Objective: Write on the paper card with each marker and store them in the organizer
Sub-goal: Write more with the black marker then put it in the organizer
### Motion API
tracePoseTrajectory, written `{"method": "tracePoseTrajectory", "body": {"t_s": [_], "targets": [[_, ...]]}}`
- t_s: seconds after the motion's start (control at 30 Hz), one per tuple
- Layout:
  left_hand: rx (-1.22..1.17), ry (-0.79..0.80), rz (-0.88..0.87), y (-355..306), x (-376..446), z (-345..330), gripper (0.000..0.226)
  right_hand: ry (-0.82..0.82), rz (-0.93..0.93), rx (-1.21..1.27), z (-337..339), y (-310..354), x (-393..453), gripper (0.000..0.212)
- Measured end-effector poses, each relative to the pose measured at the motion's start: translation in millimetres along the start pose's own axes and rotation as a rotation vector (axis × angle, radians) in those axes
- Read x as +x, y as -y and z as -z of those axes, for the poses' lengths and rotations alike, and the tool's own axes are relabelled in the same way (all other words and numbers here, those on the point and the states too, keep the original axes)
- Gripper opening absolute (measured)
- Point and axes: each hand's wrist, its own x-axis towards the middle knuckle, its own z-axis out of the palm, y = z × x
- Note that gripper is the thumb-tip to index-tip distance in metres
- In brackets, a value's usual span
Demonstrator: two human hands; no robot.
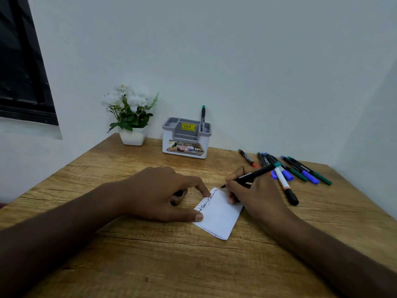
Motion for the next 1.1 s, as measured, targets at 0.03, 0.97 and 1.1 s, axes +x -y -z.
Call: {"method": "tracePoseTrajectory", "body": {"t_s": [0.03, 0.97, 1.1], "targets": [[0.002, 0.001, 0.002, 0, 0, 0, 0.054, -0.030, -0.004, 0.020, 1, 0, -1, 0.009], [-0.184, -0.102, 0.049, -7, 2, -8, 0.106, 0.273, -0.055, 0.542, -2, 9, -24, 0.016], [-0.186, -0.104, 0.037, -9, 3, -7, 0.103, 0.279, -0.032, 0.485, -2, 9, -25, 0.017]]}}
